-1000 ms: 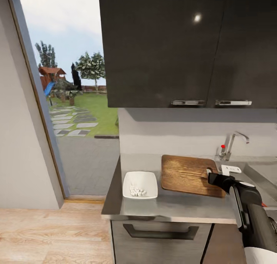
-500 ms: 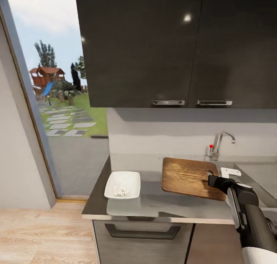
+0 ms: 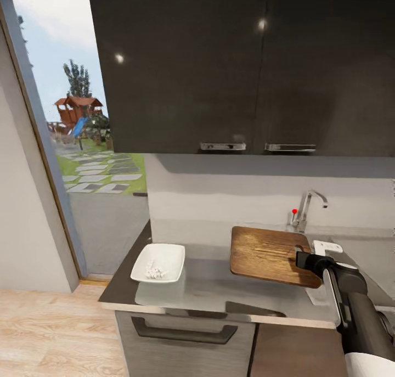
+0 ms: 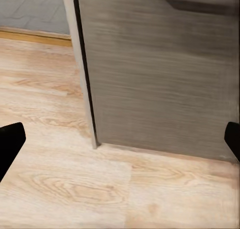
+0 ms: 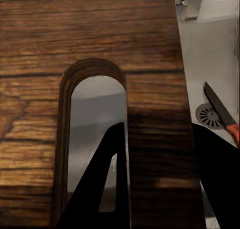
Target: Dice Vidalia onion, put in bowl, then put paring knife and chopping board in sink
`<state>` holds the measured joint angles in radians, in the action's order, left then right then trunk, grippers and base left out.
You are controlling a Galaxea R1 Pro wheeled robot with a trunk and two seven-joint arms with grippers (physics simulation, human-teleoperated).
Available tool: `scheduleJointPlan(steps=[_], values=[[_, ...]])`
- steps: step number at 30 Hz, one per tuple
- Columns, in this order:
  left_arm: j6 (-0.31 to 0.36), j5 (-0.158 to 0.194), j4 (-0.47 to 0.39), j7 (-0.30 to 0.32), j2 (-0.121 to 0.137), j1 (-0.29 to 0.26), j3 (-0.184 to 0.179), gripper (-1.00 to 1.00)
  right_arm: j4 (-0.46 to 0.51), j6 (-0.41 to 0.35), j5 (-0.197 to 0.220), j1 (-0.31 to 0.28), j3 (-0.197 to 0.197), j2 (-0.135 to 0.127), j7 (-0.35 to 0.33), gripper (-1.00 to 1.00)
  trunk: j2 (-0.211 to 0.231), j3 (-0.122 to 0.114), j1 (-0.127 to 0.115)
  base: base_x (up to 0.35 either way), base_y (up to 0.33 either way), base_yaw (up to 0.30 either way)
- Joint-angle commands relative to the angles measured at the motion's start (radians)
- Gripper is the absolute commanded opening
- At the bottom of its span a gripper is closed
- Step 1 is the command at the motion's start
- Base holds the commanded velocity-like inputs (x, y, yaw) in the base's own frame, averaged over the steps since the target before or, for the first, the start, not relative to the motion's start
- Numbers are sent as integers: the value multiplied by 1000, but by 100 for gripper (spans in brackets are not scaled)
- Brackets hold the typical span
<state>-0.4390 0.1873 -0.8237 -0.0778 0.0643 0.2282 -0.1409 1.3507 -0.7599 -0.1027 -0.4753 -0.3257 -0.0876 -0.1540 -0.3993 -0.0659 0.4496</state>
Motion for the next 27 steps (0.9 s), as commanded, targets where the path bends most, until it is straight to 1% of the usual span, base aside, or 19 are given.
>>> scheduleJointPlan(steps=[1,6,11,13,15,16,18,19,23,25,26,27], values=[[-2,6,-1,-8,2,0,-6,100,0,-4,-9,0,-1,0,-10,-100,-1,0,0,0,-307,4],[-2,6,0,-8,2,0,-6,100,-21,-2,-9,0,-1,0,-1,-100,-1,0,0,0,-297,1],[-2,6,0,-8,2,0,-6,100,-68,2,-9,0,0,1,13,-100,-1,0,0,0,-266,0],[-2,6,0,-8,2,0,-6,100,-82,3,-9,0,0,1,30,-100,-1,0,0,0,-255,0],[-2,6,0,-8,2,0,-6,100,-87,17,-8,0,-1,1,68,-100,-1,0,0,0,-252,0],[-2,6,0,-8,2,0,-6,100,-90,48,-6,0,-2,2,98,-100,-1,0,0,0,-249,0],[-2,6,0,-8,2,0,-6,100,-104,75,-5,0,-3,8,122,-100,-1,0,0,0,-244,0],[-2,6,0,-8,2,0,-6,100,-125,90,-5,0,-6,14,138,-100,-1,0,0,5,-228,0],[-2,6,0,-8,2,0,-6,100,-145,102,-5,0,-9,21,165,-100,-1,0,0,97,-190,0],[-2,6,0,-8,2,0,-6,100,-147,119,-4,0,-9,26,200,-100,-1,0,0,213,-109,0],[-2,6,-1,-8,2,0,-6,100,-147,132,-4,0,-9,30,217,-100,-1,0,0,235,-60,0],[-3,6,-1,-8,2,0,-6,100,-150,162,-3,0,-9,42,252,-100,-1,0,0,252,-24,0]])
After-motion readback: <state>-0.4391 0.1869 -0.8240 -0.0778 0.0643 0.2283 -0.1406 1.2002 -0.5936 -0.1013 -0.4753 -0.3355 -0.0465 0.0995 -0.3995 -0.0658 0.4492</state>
